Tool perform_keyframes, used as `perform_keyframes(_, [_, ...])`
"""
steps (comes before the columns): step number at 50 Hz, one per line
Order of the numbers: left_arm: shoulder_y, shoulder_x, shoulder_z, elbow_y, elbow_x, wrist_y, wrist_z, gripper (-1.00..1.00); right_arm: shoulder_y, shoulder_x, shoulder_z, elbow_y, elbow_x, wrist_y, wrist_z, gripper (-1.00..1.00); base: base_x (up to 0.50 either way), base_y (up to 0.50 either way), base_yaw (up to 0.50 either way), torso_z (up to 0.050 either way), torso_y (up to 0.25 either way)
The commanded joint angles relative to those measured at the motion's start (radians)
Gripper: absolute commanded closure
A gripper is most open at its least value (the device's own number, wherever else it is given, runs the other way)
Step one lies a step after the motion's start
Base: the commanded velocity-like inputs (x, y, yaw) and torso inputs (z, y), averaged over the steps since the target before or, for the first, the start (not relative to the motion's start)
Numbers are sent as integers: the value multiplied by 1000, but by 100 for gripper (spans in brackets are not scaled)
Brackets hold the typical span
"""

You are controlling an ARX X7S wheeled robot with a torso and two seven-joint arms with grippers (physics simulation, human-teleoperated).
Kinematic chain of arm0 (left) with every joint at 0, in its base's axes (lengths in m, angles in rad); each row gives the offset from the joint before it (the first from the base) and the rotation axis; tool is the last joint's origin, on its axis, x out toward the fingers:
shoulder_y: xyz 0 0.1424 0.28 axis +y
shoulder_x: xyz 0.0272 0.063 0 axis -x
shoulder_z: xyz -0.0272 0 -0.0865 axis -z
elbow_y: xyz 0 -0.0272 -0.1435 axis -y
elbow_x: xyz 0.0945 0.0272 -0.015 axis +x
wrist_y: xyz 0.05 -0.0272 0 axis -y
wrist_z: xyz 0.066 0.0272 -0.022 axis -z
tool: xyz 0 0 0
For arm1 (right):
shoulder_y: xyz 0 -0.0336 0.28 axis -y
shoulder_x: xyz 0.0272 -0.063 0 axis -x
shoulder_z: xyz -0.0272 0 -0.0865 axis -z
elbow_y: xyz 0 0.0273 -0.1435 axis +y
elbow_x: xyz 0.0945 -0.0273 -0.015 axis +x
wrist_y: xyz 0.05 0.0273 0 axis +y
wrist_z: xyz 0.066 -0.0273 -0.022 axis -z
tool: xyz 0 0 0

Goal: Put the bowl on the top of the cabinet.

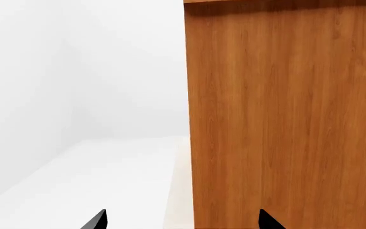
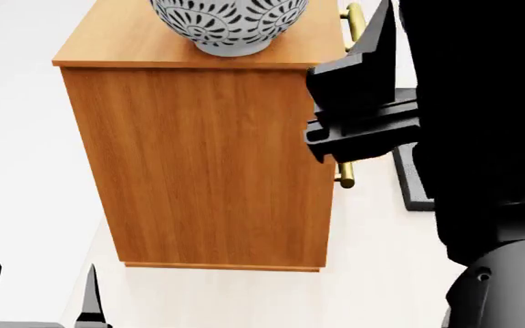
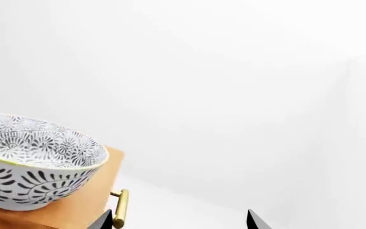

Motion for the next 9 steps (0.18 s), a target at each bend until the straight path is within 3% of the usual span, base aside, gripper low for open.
perform_keyframes(1, [4,0,-6,-17,-6,19,3,-100,-256,174,-6,-131,-182,-157,-78,-100,0,0,0,0,0])
perform_keyframes(9, [1,1,-6,-23,-7,19,1,-100,-547,272,-71,-134,-438,-411,-160,-100,0,0,0,0,0])
